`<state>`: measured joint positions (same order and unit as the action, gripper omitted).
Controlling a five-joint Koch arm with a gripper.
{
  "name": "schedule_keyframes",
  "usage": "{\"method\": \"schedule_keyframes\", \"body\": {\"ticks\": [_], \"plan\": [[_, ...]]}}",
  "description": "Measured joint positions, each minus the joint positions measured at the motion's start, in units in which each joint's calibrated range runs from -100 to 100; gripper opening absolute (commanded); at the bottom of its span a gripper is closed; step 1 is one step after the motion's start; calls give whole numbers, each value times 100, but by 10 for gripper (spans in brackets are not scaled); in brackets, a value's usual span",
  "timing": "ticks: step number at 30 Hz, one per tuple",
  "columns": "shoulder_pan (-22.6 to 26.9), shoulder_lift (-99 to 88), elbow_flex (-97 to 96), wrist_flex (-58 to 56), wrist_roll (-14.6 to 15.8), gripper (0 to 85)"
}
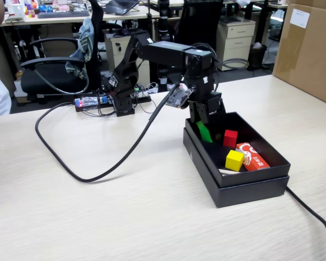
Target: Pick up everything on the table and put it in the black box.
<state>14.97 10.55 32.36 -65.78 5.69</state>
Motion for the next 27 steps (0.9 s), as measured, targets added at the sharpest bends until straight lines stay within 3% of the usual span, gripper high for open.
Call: {"method": "schedule_keyframes", "body": {"ticks": [5, 8, 12, 14, 17, 27], "plan": [[0, 375, -73, 0, 142, 13], [5, 505, -219, 8, 210, 140], [10, 531, -429, 54, 230, 152], [10, 531, -438, 77, 230, 328], [10, 531, -438, 85, 225, 435], [-10, -388, -447, 85, 195, 455]]}}
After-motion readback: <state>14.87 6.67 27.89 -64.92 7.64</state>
